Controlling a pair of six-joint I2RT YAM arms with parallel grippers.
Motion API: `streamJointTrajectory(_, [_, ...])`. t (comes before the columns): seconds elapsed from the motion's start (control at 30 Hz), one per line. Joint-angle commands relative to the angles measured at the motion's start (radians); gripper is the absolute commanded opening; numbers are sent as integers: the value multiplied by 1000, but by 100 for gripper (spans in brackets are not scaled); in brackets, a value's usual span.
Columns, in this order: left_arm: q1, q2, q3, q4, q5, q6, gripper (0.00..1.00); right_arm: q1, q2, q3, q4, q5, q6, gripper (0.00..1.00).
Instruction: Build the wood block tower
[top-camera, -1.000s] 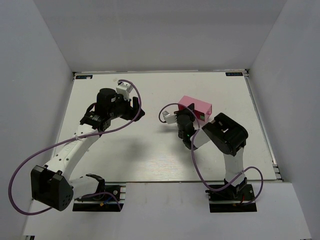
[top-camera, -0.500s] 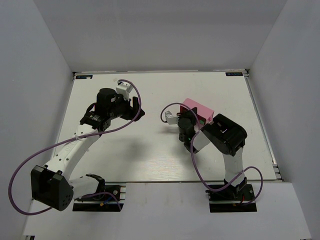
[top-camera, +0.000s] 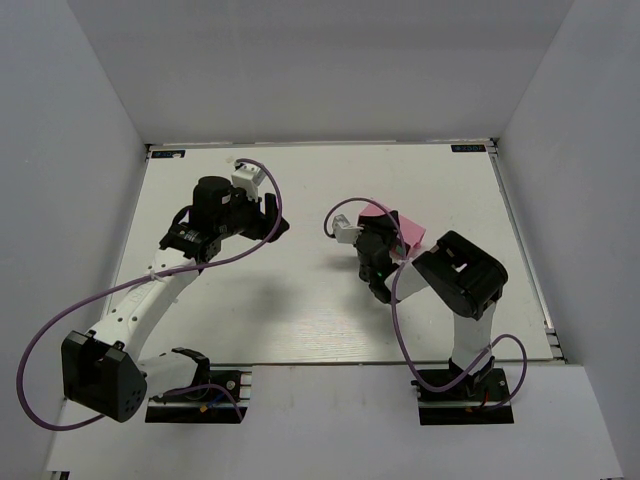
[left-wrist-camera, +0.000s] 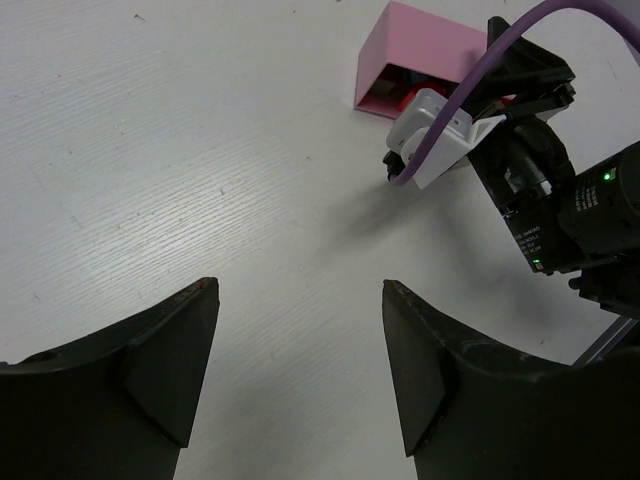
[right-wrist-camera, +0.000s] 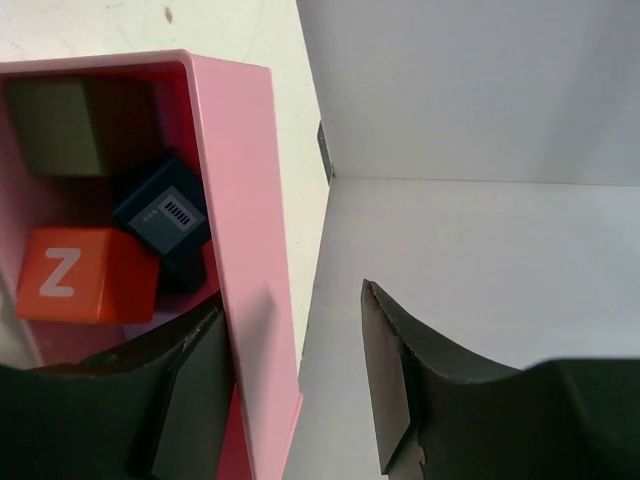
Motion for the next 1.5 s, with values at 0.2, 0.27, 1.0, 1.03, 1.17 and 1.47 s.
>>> streamJointTrajectory(0.2, [7,-36,-5,16,3,7,76,37,-125,-69,-121,19,71,79])
streamJointTrajectory(0.27, [7,-36,-5,16,3,7,76,45,-173,-62,-287,-1,172,84])
streamJointTrajectory(1.0, [7,-66,-32,36,58,35,93,-173,-406,444,-1453,-809,818,90])
streamJointTrajectory(1.03, [7,-66,-32,36,58,35,93,-194,-382,473,-1505,-864,818,90])
streamJointTrajectory(1.17, [7,-66,-32,36,67,35,95,-253,-357,510,-1513,-904,814,90])
streamJointTrajectory(1.47, [7,-66,-32,45,86,35,96,-326,-280,539,-1526,-944,799,90])
